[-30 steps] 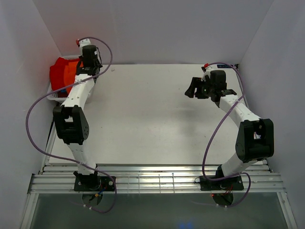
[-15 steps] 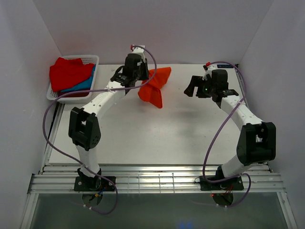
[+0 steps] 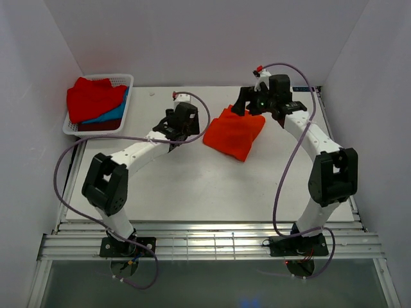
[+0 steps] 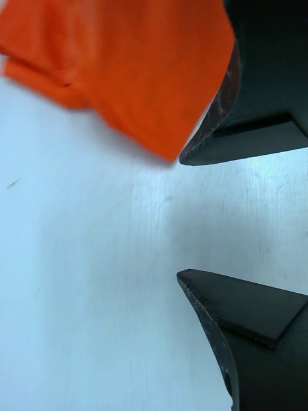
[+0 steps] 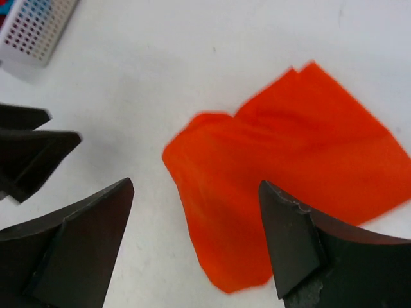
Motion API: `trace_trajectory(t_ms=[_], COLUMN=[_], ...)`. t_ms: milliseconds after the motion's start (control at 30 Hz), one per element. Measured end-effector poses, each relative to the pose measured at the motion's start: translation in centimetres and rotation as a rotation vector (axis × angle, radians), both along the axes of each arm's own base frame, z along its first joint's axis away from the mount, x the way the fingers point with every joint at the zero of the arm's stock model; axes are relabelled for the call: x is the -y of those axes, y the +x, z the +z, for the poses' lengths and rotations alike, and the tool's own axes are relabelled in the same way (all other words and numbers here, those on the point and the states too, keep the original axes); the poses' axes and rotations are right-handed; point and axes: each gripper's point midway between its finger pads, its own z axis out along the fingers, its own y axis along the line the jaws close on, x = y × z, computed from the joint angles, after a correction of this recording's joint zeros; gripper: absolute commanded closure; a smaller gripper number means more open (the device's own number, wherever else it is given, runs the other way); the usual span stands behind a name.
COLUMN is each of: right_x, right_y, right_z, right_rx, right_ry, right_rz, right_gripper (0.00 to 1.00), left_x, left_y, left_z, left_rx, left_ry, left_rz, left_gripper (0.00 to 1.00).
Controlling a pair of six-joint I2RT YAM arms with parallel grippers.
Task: Fold and stack the t-shirts
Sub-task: Move the tshirt to the center of the board, then flatten the tshirt out
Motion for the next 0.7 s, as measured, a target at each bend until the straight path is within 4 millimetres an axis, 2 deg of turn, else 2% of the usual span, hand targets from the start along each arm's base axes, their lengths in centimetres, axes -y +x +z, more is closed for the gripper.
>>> trace_trajectory(t_ms=[67,133,167,233,333,433,500,533,600,633,700], right_x=[-2.3,-4.8,-5.9,-8.0,-10.2,-11.0,-10.9,-10.7,-10.4,-10.4,-10.3], right_y=[1.9,3.7,4.8,6.2,7.5,6.4,5.5,5.3,5.0,5.1,5.2], right_z=[1.0,0.9,0.6,-1.1,-5.5,-10.3,-12.5,-13.2,-13.7,-13.7,-13.8], right_rx=[0.031,0.033,0.035,0.013,-0.061,-0.171,-0.230,-0.246,-0.260,-0.256,-0.242], right_ry=[0.010,0.011,0.006,-0.009,-0.053,-0.102,-0.132,-0.145,-0.165,-0.173,-0.190], right_rz=[0.050,0.097,0.114,0.140,0.151,0.161,0.160,0.155,0.146,0.143,0.142], right_gripper=[0.22,0.23,0.23,0.23,0.23,0.24,0.24,0.27,0.41,0.66,0.92], left_x=[-2.6,-4.9,-5.9,-7.3,-8.5,-8.6,-8.7,-8.7,-8.8,-8.8,-8.9], left_y=[0.0,-0.3,-0.4,-0.6,-0.8,-1.5,-2.0,-2.2,-2.3,-2.3,-2.2], left_z=[3.9,7.3,8.5,9.5,8.1,5.3,3.8,3.4,2.9,2.9,2.9], left_rx=[0.103,0.191,0.222,0.254,0.234,0.171,0.134,0.122,0.108,0.106,0.104], left_ry=[-0.003,-0.030,-0.044,-0.061,-0.049,-0.027,-0.018,-0.018,-0.024,-0.030,-0.038], left_rz=[0.110,0.199,0.232,0.278,0.314,0.311,0.307,0.306,0.304,0.306,0.311], left_gripper=[0.21,0.20,0.20,0.19,0.19,0.19,0.19,0.19,0.19,0.19,0.19])
